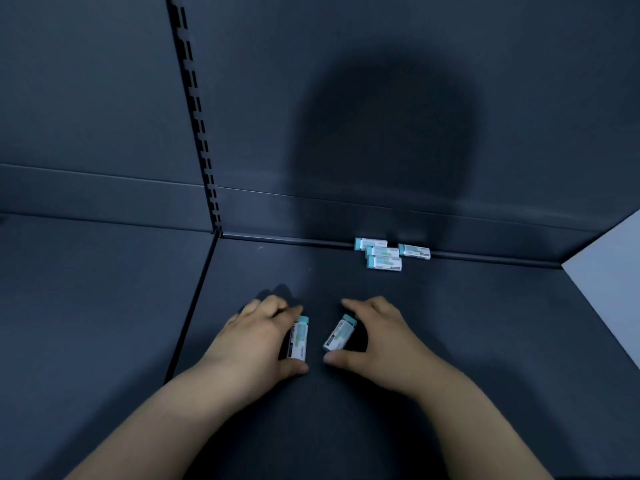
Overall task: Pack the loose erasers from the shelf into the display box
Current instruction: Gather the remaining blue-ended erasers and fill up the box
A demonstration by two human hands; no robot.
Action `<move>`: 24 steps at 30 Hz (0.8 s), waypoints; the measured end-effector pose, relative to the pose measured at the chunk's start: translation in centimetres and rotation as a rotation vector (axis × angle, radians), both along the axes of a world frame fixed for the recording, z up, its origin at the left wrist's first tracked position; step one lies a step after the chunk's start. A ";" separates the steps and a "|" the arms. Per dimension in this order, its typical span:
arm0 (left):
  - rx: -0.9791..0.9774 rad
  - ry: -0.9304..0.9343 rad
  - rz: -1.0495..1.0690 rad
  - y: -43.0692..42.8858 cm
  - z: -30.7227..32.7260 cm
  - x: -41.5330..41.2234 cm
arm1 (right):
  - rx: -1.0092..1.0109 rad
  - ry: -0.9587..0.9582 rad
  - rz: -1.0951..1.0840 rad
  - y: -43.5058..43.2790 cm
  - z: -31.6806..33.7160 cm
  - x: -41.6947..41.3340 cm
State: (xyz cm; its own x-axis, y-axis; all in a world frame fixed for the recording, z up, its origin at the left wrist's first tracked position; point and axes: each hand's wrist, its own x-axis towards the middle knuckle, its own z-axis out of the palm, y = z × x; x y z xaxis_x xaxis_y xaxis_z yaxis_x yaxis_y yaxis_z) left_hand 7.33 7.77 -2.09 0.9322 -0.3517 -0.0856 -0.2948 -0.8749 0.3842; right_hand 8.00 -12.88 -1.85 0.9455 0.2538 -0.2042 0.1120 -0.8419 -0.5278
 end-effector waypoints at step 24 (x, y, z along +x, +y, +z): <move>0.027 0.007 -0.100 0.8 0.1 -0.9 | -0.091 0.002 0.032 0.6 0.3 -2.9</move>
